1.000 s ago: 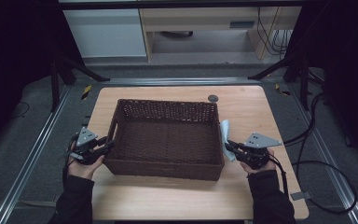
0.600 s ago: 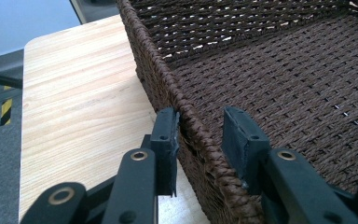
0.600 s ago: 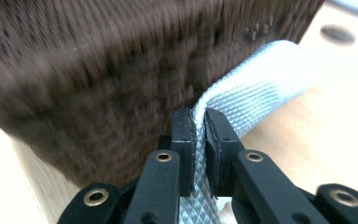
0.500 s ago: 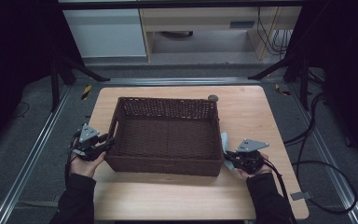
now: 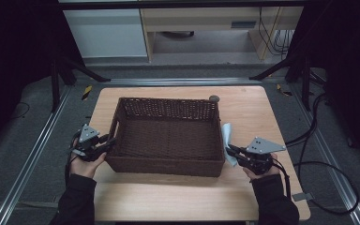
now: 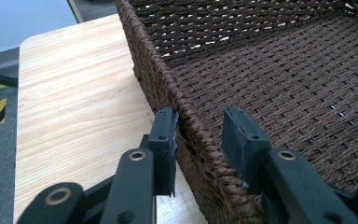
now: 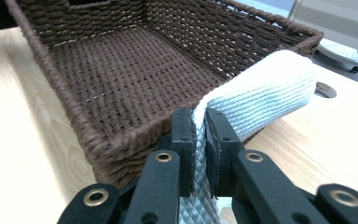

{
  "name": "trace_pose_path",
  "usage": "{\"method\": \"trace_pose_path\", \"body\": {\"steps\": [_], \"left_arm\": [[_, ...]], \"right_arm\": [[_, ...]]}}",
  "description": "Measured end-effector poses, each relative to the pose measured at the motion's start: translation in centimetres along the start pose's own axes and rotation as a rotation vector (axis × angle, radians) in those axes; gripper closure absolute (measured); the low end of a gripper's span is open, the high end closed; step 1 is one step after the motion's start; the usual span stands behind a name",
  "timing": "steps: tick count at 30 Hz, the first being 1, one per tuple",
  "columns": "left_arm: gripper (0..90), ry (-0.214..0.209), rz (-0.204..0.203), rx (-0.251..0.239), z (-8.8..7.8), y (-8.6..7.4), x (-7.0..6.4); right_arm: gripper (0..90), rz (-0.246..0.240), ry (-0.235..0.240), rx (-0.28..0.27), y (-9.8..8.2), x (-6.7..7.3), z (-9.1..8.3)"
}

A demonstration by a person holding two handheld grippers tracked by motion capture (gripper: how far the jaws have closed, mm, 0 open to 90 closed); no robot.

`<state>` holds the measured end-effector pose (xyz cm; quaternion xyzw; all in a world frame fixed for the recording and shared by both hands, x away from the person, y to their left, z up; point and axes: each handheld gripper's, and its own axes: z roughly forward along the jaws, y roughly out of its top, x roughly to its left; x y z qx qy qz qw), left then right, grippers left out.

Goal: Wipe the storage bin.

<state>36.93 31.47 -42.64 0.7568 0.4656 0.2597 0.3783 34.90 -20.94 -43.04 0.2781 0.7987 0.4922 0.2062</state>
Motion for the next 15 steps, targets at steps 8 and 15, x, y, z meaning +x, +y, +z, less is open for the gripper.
{"method": "trace_pose_path", "body": {"steps": [8,15], "left_arm": [[64.7,-0.003,-0.002,0.0,0.0,0.0,0.0],[64.6,-0.001,0.0,0.0,0.0,0.0,0.0]], "right_arm": [[83.4,0.011,0.019,0.102,-1.9,0.4,1.0],[83.4,0.05,0.038,0.226,-4.3,0.5,2.4]]}}
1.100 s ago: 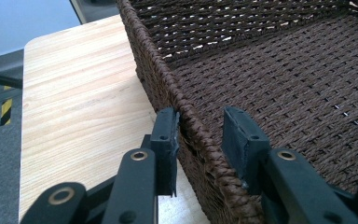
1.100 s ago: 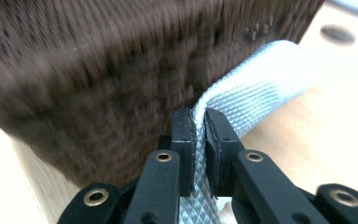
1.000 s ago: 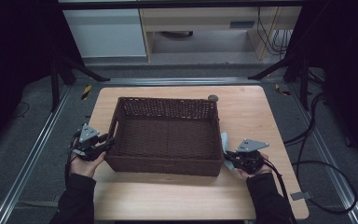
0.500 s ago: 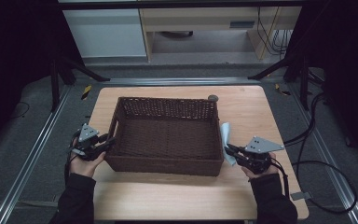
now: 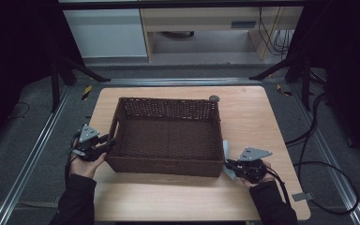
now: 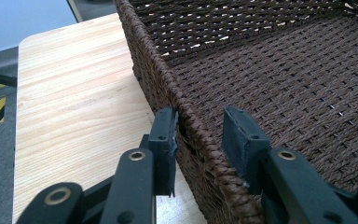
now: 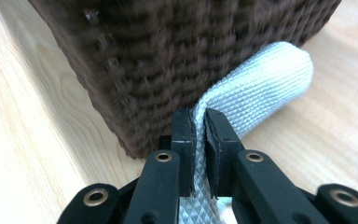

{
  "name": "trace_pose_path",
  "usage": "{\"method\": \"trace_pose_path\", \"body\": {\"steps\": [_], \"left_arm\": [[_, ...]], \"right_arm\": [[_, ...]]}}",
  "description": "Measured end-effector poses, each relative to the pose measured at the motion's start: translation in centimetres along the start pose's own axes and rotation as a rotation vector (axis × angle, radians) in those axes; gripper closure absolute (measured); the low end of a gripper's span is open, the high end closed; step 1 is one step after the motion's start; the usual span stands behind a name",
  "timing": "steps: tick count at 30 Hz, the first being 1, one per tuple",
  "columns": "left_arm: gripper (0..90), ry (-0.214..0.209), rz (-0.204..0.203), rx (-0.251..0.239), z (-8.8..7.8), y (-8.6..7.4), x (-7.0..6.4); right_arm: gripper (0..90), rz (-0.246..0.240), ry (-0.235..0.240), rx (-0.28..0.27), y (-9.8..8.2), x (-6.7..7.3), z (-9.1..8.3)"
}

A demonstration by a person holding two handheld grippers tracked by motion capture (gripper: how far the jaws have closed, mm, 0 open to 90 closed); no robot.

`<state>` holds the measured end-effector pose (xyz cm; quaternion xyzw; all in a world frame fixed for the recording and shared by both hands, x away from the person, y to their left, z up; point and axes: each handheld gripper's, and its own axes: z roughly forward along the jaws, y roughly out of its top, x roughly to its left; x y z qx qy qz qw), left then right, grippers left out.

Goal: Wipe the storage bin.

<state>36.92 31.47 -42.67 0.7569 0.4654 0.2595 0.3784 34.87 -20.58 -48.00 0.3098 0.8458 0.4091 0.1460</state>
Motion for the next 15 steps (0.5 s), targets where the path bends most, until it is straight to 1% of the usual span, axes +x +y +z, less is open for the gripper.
{"method": "trace_pose_path", "body": {"steps": [2,3,5,7,9,11,13,15], "left_arm": [[64.6,-0.001,-0.001,-0.002,0.0,0.0,0.0],[64.6,-0.002,-0.002,-0.002,0.0,0.0,0.0],[64.5,-0.003,-0.004,-0.002,0.0,0.0,0.0],[64.5,-0.003,-0.004,-0.004,0.0,-0.1,0.0],[64.5,-0.003,-0.004,-0.004,0.0,-0.1,0.0],[64.5,-0.003,-0.003,-0.003,0.0,-0.1,0.0],[64.5,-0.004,-0.005,-0.003,0.0,-0.1,0.0],[64.5,-0.004,-0.005,-0.002,0.0,-0.1,0.0]], "right_arm": [[83.3,0.009,0.007,0.002,0.0,-0.1,0.1],[83.4,0.012,0.01,-0.012,0.1,-0.1,-0.1],[83.3,0.015,0.011,-0.058,0.6,-0.1,-0.8],[83.3,0.011,0.006,-0.123,1.2,-0.1,-1.8],[83.3,0.002,0.0,-0.196,2.0,0.1,-3.0],[83.4,-0.013,0.0,-0.247,2.6,0.4,-3.9],[83.5,-0.028,0.004,-0.249,2.9,0.6,-4.1],[83.4,-0.037,0.007,-0.221,2.6,0.8,-3.7]]}}
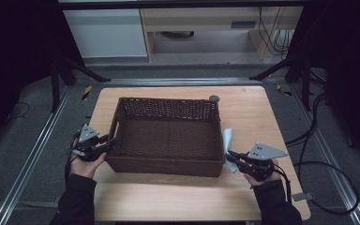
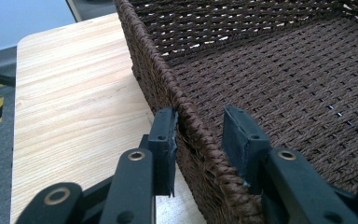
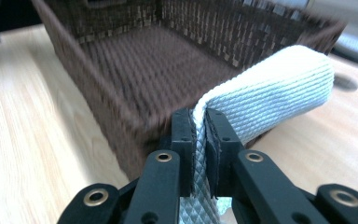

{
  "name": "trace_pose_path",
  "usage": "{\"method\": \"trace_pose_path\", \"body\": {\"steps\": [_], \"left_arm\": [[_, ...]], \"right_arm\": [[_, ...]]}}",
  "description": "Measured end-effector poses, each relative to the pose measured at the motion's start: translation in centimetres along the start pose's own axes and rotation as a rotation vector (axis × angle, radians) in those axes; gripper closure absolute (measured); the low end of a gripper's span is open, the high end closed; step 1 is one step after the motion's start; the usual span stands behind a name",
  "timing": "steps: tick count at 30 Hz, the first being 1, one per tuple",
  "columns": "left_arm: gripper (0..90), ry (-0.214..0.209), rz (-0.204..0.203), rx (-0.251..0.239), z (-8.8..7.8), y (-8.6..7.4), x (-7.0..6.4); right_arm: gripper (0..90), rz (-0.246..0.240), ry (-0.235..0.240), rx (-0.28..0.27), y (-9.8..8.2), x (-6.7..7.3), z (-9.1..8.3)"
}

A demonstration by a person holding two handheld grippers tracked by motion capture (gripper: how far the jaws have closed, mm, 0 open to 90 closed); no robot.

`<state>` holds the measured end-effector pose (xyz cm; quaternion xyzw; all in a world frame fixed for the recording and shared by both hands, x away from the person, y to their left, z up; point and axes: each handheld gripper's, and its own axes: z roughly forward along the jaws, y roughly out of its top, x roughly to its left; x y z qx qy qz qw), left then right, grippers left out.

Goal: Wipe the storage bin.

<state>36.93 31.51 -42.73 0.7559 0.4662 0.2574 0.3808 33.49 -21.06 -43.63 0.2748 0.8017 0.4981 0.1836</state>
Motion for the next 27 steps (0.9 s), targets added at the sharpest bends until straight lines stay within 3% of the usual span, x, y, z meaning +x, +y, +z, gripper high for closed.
{"method": "trace_pose_path", "body": {"steps": [4,14,17,21,23,27], "left_arm": [[64.4,-0.003,-0.004,0.001,0.0,0.0,0.0],[64.4,-0.005,-0.009,0.004,0.0,0.0,0.1],[64.4,-0.006,-0.008,0.004,0.0,0.0,0.1],[64.4,-0.011,-0.013,0.002,0.0,-0.1,0.2],[64.4,-0.013,-0.017,0.0,0.1,-0.1,0.2],[64.4,-0.011,-0.014,0.002,0.0,-0.1,0.2]], "right_arm": [[83.4,0.004,0.009,0.081,-1.2,0.2,0.7],[83.4,0.049,0.054,0.214,-3.8,0.5,2.2],[83.4,0.051,0.044,0.164,-3.2,0.3,1.4],[83.4,0.05,0.039,-0.009,-1.2,0.2,-0.8],[83.4,0.05,0.046,-0.059,-0.6,0.4,-1.3],[83.5,0.04,0.054,-0.007,-1.0,0.7,-0.8]]}}
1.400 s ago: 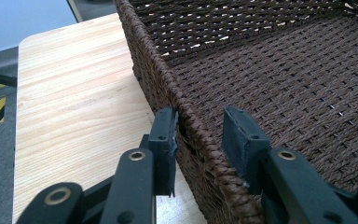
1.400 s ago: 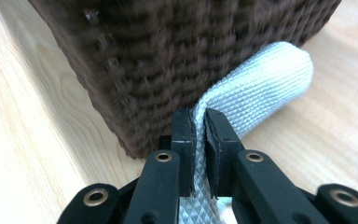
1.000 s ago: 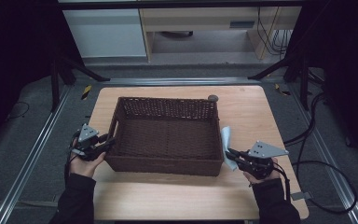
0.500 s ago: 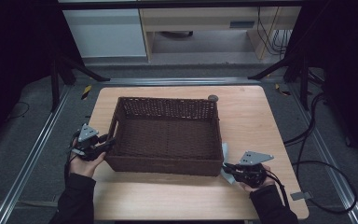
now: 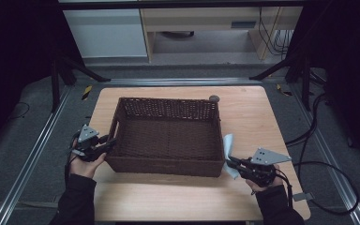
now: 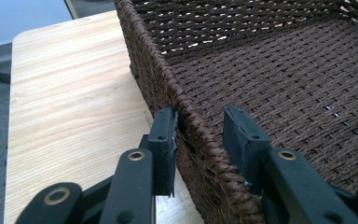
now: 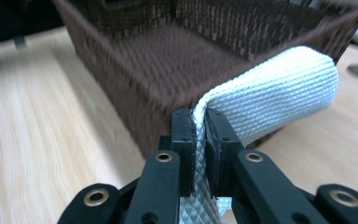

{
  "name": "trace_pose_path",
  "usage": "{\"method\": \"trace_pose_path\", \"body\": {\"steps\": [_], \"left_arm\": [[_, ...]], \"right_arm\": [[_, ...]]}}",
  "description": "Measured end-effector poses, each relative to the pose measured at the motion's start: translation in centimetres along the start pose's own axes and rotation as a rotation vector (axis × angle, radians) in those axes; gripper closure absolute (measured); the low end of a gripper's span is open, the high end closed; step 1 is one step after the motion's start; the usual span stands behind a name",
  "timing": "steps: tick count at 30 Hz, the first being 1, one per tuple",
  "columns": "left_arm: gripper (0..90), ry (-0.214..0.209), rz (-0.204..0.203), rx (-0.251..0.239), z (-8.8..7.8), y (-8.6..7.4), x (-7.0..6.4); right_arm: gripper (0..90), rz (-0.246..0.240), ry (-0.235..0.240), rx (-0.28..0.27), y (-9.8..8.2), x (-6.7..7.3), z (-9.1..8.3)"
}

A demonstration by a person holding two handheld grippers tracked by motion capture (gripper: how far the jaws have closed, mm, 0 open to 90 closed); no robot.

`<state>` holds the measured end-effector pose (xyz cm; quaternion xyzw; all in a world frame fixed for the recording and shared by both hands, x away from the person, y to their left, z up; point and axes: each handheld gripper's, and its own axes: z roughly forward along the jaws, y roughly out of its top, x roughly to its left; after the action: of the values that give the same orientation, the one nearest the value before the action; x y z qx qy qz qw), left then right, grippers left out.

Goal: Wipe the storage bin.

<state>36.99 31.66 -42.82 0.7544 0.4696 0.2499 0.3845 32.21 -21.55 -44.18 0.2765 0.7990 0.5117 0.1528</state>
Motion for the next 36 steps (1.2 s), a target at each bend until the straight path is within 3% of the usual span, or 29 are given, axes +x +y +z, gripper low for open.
{"method": "trace_pose_path", "body": {"steps": [6,12,14,17,22,24,26,32,36], "left_arm": [[64.8,0.01,0.002,0.002,0.0,0.0,-0.1],[65.3,0.022,0.006,0.008,0.1,0.2,-0.1],[65.3,0.03,0.004,0.008,0.3,0.3,-0.1],[65.3,0.033,-0.004,0.011,0.5,0.5,0.0],[64.6,0.027,-0.008,0.014,0.7,0.6,0.2],[64.6,0.027,-0.007,0.011,0.7,0.6,0.2],[64.6,0.027,-0.006,0.01,0.7,0.5,0.2],[64.4,0.024,-0.009,0.011,0.7,0.5,0.2],[64.3,0.022,-0.012,0.007,0.7,0.5,0.2]], "right_arm": [[83.5,0.007,0.022,0.111,-1.7,0.5,0.7],[83.3,0.015,0.035,0.24,-3.2,0.4,2.6],[83.3,0.011,0.034,0.253,-3.3,0.4,2.7],[83.2,0.006,0.013,0.192,-2.5,0.2,1.7],[83.2,-0.012,-0.031,-0.009,-0.1,0.5,-0.5],[83.2,-0.025,-0.033,-0.028,0.4,0.7,-0.7],[83.3,-0.027,-0.031,0.005,0.1,0.8,-0.3],[83.2,0.001,-0.002,0.223,-2.5,0.2,2.3],[83.0,0.025,0.023,0.263,-3.2,0.0,3.2]]}}
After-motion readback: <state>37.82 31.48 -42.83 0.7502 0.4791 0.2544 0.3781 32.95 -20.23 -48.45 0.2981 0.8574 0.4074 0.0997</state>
